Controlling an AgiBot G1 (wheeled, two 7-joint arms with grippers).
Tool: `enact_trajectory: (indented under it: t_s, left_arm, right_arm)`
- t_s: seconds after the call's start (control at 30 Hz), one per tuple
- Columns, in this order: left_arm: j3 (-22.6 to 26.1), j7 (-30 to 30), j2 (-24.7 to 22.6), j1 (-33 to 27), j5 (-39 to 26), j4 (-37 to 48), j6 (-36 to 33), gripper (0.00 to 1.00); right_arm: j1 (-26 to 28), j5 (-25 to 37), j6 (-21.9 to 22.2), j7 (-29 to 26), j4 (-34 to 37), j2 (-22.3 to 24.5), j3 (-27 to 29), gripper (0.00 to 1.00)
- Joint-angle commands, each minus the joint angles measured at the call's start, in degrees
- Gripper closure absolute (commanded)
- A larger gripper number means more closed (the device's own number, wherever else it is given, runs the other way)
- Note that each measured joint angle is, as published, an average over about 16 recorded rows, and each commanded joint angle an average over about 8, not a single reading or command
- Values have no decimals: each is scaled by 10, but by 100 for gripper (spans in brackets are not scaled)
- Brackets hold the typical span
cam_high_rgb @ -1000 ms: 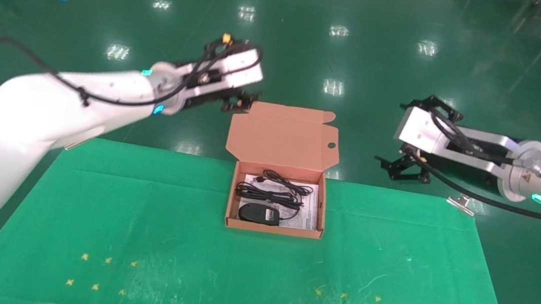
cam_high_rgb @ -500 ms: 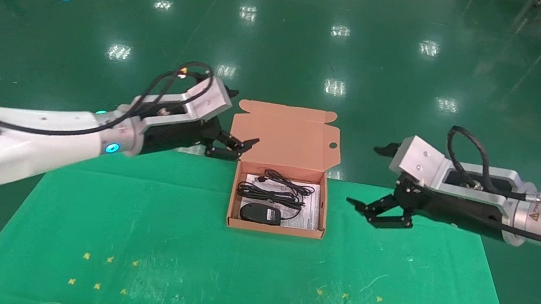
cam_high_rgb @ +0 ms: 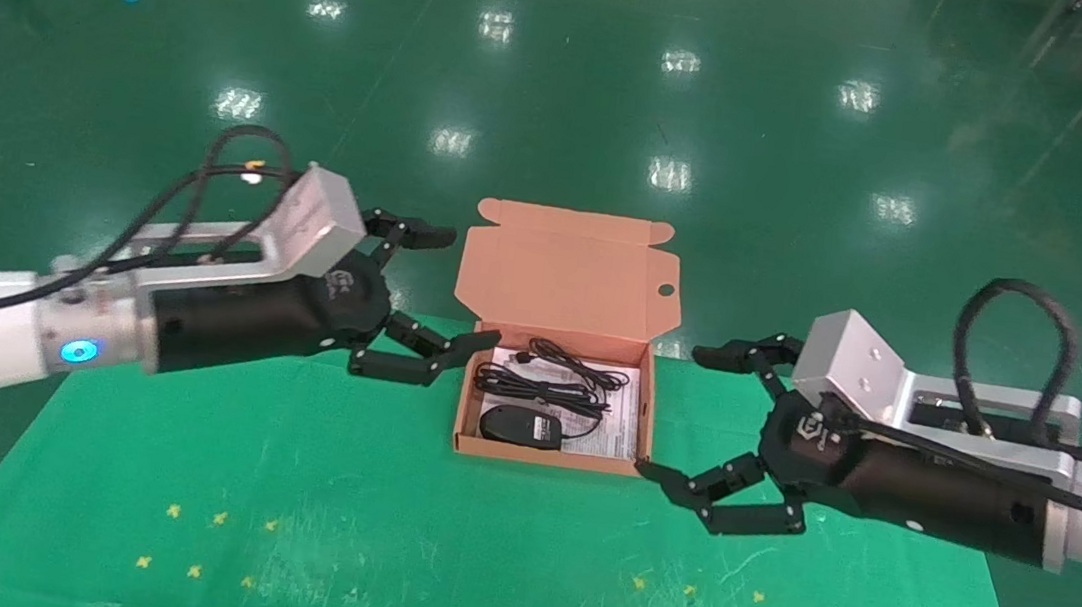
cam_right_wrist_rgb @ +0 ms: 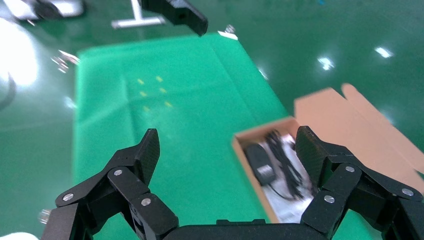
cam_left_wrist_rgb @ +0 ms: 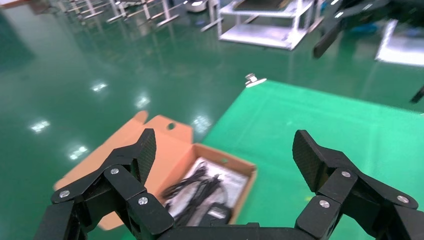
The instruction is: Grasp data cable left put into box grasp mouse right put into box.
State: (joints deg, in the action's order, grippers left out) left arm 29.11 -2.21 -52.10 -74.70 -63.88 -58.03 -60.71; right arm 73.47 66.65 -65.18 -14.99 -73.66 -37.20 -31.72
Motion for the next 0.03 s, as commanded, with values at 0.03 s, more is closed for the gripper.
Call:
enact_trajectory:
  t_s: [0.03]
  left_arm:
    - [-21,-14,27,21,35,-25,-40,0]
  right_arm:
    - [-18,-38,-31,7,0,3,24,0]
